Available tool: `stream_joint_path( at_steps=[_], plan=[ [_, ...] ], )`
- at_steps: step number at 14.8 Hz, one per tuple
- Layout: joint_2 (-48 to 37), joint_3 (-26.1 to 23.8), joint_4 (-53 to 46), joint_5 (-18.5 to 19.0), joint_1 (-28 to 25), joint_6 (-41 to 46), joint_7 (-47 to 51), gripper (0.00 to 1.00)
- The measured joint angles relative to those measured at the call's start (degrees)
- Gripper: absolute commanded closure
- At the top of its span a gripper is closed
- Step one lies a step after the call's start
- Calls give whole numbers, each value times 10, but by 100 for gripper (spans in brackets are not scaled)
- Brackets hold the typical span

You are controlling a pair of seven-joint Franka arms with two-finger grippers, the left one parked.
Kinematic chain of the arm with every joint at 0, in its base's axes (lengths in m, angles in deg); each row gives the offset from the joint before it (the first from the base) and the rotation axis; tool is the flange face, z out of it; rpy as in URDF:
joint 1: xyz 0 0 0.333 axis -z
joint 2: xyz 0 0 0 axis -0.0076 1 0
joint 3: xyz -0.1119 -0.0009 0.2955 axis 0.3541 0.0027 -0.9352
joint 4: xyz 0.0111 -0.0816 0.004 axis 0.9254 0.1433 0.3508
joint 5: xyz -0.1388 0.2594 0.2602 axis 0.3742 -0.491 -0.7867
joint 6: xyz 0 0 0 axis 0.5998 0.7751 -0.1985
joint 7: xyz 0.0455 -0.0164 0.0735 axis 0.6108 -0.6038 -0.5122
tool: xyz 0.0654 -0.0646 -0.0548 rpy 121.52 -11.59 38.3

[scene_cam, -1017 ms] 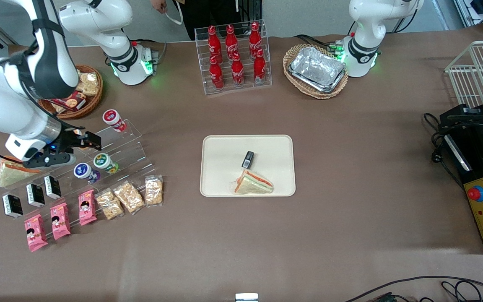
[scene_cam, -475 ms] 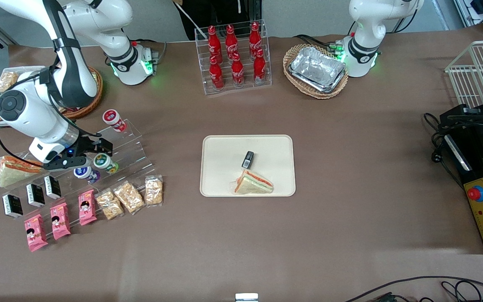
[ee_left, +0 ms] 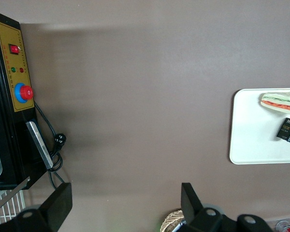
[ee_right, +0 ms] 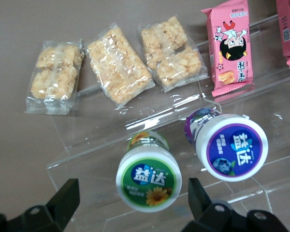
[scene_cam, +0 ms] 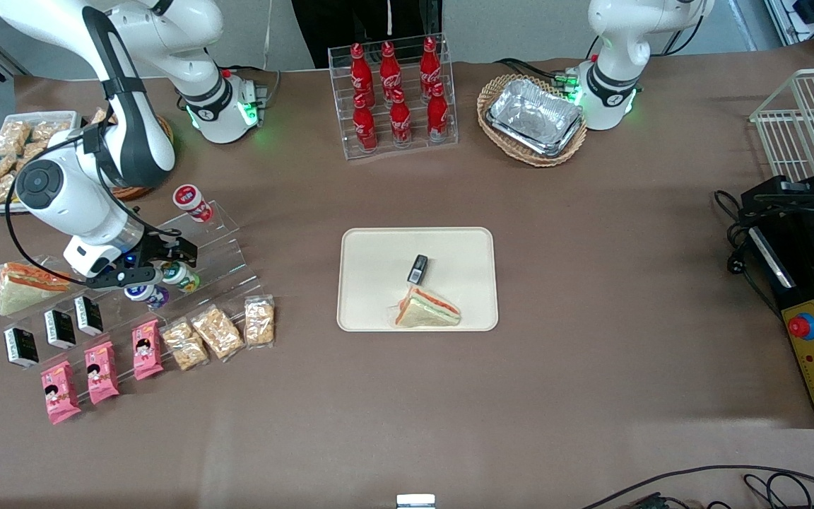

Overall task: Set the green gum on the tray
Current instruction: 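Lower the right gripper around the green gum tub and close it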

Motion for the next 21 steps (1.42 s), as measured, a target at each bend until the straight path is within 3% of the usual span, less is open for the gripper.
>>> stream_joint_path(
  at_steps=[13, 15, 18, 20, 21],
  plan=[
    [37, -1, 1, 0, 0, -48, 0, 3],
    [40, -1, 1, 0, 0, -51, 0, 15],
    [44, -1, 1, 0, 0, -56, -7, 47],
    [45, -1, 1, 0, 0, -57, -18, 60],
    [45, -1, 1, 0, 0, -57, -22, 61]
  ],
)
